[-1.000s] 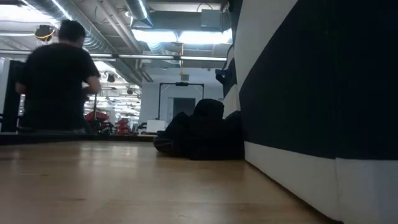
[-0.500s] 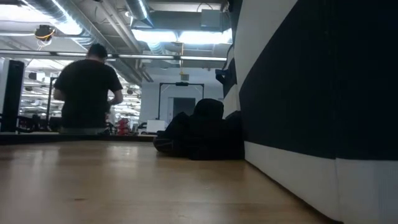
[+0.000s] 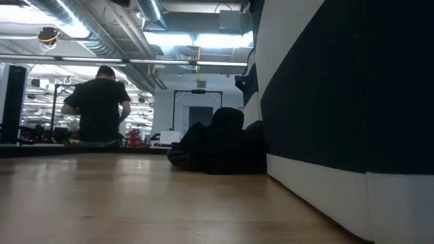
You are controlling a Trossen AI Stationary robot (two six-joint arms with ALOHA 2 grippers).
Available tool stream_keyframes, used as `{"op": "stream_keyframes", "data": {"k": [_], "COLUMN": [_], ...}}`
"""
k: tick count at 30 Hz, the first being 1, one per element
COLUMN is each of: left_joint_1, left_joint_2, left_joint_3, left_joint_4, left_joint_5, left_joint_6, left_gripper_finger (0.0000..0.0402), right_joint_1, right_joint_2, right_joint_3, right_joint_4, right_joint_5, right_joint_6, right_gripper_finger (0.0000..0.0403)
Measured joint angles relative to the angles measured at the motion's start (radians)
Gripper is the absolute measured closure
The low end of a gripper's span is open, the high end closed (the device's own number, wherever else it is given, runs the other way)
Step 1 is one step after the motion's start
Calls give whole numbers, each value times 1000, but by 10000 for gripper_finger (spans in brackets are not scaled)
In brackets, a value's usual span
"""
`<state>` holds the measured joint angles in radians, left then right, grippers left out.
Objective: Sort clothes
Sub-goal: Put the black boxers into the top blue bin
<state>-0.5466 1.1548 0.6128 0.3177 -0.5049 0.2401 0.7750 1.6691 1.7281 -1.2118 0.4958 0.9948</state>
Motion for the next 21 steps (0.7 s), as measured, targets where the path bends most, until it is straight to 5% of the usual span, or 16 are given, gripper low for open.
{"op": "stream_keyframes", "data": {"k": [9,16,21], "left_joint_1": [153,285,362], "left_joint_2": [107,166,235], "left_joint_3": [0,0,0], "left_joint_4": [82,40,31], "left_joint_5": [8,133,132], "left_joint_6": [-139,-253,-292], "left_gripper_finger": [272,157,128], "right_joint_1": [0,-2,-2], "right_joint_2": [0,0,0], "right_joint_3": [-9,-9,-9], "right_joint_4": [1,2,0], "right_joint_5": [6,32,37], "right_joint_6": [2,-5,-5], "right_gripper_finger": [111,111,111]}}
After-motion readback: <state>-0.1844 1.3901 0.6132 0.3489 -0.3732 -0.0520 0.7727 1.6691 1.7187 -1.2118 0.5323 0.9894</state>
